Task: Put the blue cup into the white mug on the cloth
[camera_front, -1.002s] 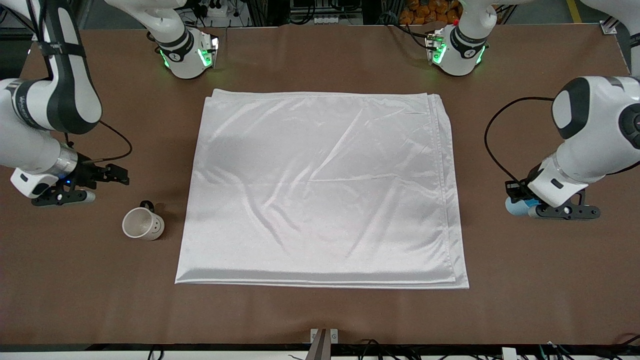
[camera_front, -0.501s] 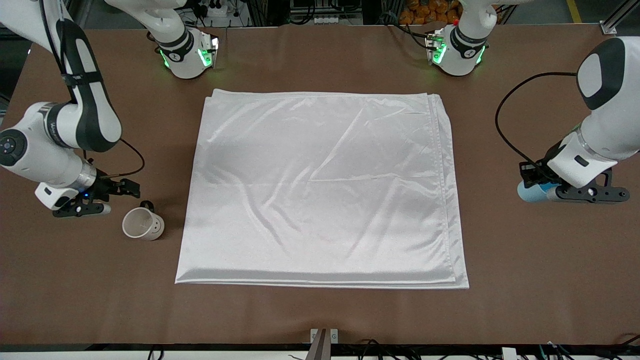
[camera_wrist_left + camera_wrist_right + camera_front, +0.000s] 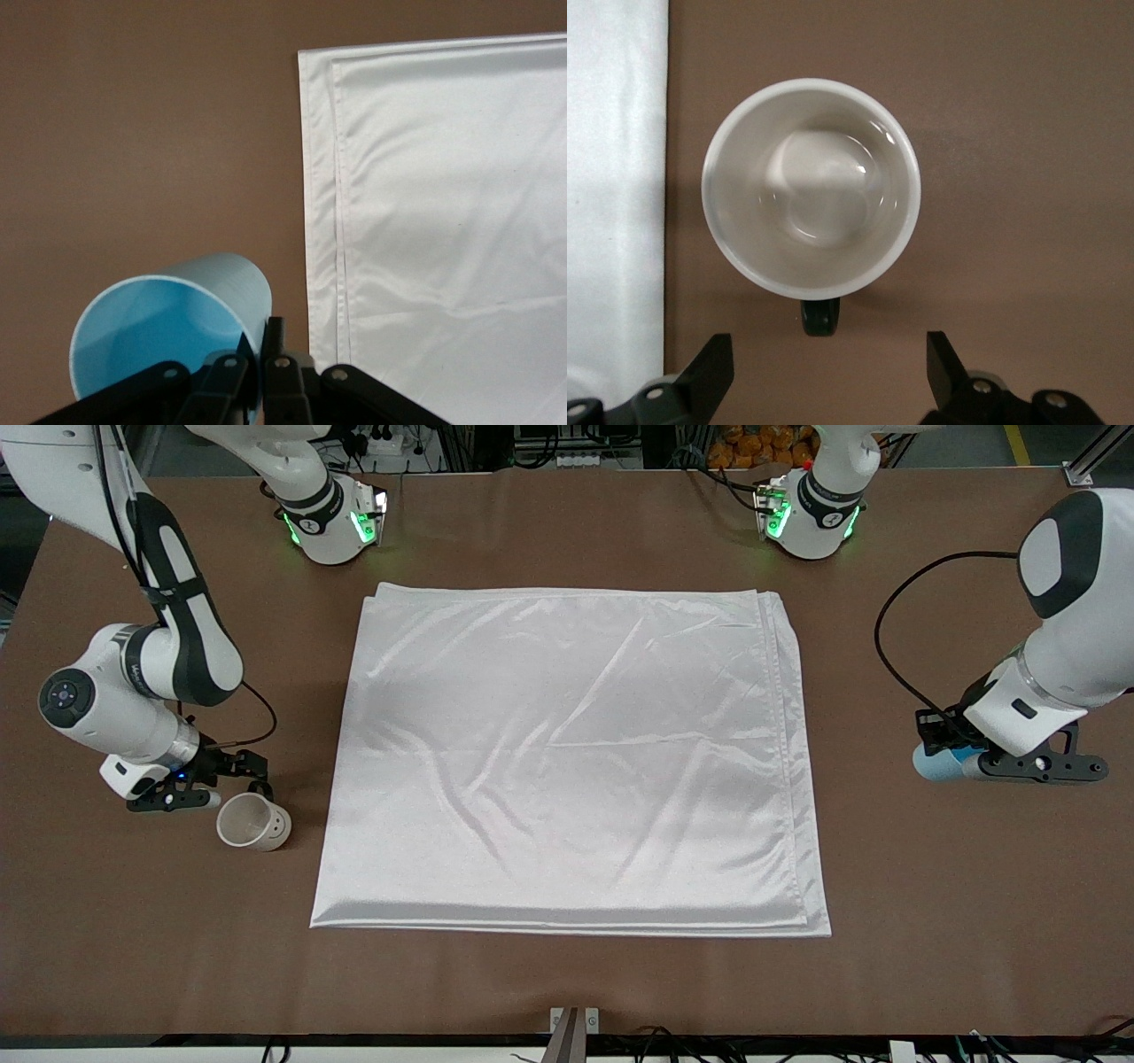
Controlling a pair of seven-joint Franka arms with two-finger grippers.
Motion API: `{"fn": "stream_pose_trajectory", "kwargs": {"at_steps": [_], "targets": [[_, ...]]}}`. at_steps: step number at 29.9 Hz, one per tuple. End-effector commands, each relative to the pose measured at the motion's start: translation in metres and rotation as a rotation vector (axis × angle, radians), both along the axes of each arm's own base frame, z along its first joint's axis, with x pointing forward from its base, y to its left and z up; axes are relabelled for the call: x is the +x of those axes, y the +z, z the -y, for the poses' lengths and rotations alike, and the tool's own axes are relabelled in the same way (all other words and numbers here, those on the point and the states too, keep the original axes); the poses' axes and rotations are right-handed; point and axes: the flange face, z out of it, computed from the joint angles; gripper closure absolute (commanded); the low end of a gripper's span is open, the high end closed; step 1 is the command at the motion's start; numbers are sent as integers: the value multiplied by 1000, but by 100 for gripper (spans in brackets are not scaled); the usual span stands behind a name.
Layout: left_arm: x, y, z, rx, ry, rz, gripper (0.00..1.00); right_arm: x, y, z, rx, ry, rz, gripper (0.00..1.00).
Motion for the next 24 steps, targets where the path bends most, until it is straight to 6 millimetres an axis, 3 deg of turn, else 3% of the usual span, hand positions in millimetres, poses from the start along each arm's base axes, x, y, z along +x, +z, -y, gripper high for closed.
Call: {"fn": "stream_pose_trajectory", "kwargs": {"at_steps": [1, 7, 11, 24], "targets": [[-2, 2, 1, 18, -16, -9, 100, 1, -11, 0, 14, -31, 27, 6], [-2, 4, 2, 18, -18, -5, 100, 4, -17, 0, 10, -30, 41, 10], [-2, 5, 1, 18, -18, -4, 100, 5, -19, -1, 9, -27, 41, 20], [-2, 7, 1, 24, -19, 0, 100, 15, -24, -7, 9, -18, 47, 66]]}}
